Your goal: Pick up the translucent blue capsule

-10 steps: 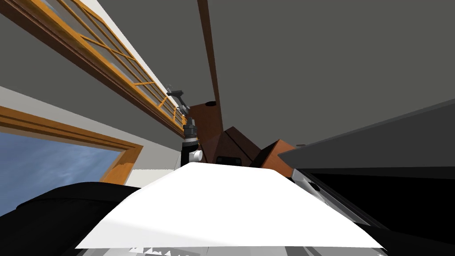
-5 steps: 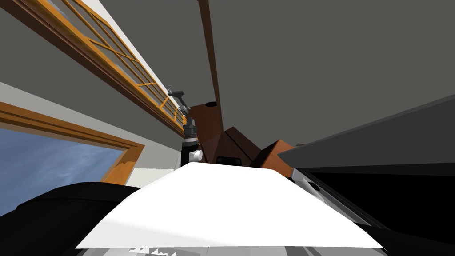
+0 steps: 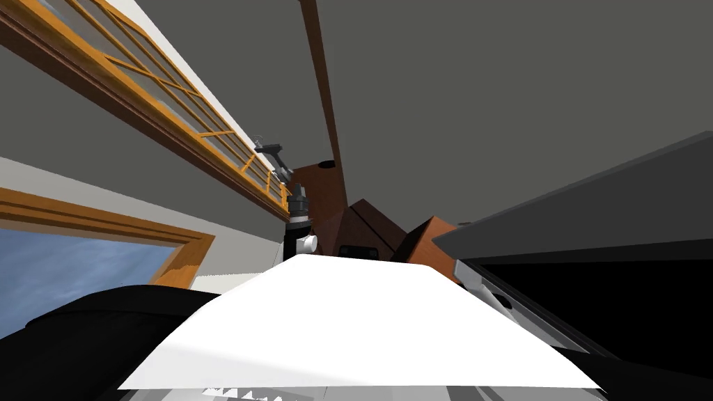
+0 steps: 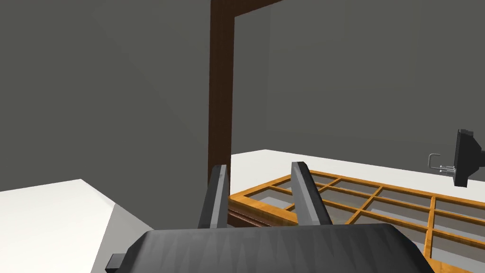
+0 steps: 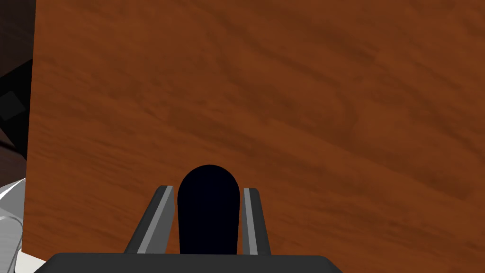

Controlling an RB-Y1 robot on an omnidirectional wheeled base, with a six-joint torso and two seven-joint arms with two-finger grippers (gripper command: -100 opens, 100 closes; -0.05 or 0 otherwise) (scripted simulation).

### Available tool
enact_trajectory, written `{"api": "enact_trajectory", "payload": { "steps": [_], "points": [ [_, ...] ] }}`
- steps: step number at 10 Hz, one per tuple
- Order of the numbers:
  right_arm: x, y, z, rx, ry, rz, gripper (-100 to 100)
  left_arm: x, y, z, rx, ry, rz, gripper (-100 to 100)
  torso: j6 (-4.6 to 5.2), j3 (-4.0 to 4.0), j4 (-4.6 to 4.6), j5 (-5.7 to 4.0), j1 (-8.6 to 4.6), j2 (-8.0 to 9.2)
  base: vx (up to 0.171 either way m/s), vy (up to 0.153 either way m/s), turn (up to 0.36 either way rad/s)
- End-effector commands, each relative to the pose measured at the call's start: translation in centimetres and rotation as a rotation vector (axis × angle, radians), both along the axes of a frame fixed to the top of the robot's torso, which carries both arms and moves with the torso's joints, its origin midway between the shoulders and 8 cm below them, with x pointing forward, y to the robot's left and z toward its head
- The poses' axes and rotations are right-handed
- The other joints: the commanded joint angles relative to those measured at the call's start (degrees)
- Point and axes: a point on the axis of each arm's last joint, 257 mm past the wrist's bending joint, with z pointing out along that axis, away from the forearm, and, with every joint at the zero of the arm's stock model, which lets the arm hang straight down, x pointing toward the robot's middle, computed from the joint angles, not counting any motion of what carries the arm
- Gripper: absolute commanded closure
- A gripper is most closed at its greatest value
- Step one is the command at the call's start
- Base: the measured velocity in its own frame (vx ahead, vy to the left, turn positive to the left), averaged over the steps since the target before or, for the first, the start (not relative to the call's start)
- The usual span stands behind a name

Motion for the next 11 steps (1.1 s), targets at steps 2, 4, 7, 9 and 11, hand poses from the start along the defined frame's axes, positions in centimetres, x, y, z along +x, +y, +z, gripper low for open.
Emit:
{"api": "enact_trajectory", "payload": {
  "steps": [2, 4, 7, 9, 11],
  "points": [
    [-1.6, -0.3, 0.3, 0.002, 0.001, 0.018, 100, 0.0, 0.0, 0.0, 0.0, 0.0, 0.0, 0, -0.05, -0.04, 0.01, -0.01, 0.0, -0.1, 0.077, 0.003, -0.07],
    [-3.6, -0.7, 0.8, 0.002, 0.002, 0.035, 100, 0.0, 0.0, 0.0, 0.0, 0.0, 0.0, 0, -0.14, -0.1, 0.02, -0.03, -0.02, -0.24, 0.119, 0.001, -0.058],
    [-5.5, -1.2, 1.4, 0.001, 0.001, 0.052, 100, 0.0, 0.0, 0.0, 0.0, 0.0, 0.0, 0, -0.18, -0.12, 0.01, -0.01, -0.02, -0.26, 0.114, 0.004, -0.05],
    [-6.5, -1.4, 1.7, -0.001, 0.0, 0.066, 100, 0.0, 0.0, 0.0, 0.0, 0.0, 0.0, 0, -0.19, -0.22, -0.03, 0.01, 0.02, -0.43, 0.126, 0.013, -0.061],
    [-6.4, -1.5, 1.6, -0.001, 0.0, 0.066, 0, 0.0, 0.0, 0.0, 0.0, 0.0, 0.0, 0, -0.24, -0.03, 0.05, 0.0, 0.02, -0.1, 0.019, 0.004, 0.002]
  ]
}}
